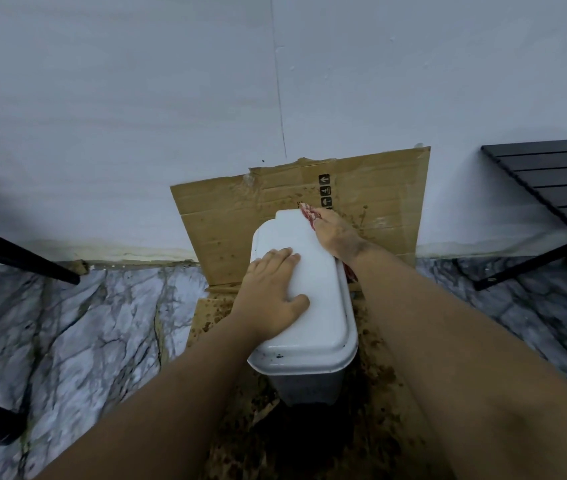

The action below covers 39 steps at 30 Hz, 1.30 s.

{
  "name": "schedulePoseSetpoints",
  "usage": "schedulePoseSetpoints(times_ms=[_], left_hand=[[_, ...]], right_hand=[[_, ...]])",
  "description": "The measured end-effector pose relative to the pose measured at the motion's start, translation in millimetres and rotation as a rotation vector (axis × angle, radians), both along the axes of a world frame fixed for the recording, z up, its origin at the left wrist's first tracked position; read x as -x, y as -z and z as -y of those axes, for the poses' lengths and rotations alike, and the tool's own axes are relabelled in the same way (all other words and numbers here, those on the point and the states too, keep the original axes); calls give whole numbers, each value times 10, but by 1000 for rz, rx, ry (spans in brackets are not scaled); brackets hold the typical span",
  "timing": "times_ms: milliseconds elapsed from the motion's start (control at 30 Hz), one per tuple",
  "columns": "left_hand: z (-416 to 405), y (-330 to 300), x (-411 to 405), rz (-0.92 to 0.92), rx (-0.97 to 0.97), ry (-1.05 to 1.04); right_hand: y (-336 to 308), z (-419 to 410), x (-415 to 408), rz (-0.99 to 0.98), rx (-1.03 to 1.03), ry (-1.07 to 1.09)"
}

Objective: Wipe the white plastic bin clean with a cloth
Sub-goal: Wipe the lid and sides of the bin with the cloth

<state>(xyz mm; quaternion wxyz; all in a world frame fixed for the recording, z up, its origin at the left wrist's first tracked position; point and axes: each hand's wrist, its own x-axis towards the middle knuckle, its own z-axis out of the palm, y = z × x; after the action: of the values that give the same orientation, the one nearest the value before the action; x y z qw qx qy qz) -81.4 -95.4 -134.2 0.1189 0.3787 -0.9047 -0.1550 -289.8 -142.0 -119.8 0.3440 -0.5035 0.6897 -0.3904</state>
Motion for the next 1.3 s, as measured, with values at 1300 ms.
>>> schedulePoseSetpoints(times_ms=[1300], left_hand=[[-41,-55,11,0,-43,-41]], right_hand=[[597,-2140,-903,227,300,300]])
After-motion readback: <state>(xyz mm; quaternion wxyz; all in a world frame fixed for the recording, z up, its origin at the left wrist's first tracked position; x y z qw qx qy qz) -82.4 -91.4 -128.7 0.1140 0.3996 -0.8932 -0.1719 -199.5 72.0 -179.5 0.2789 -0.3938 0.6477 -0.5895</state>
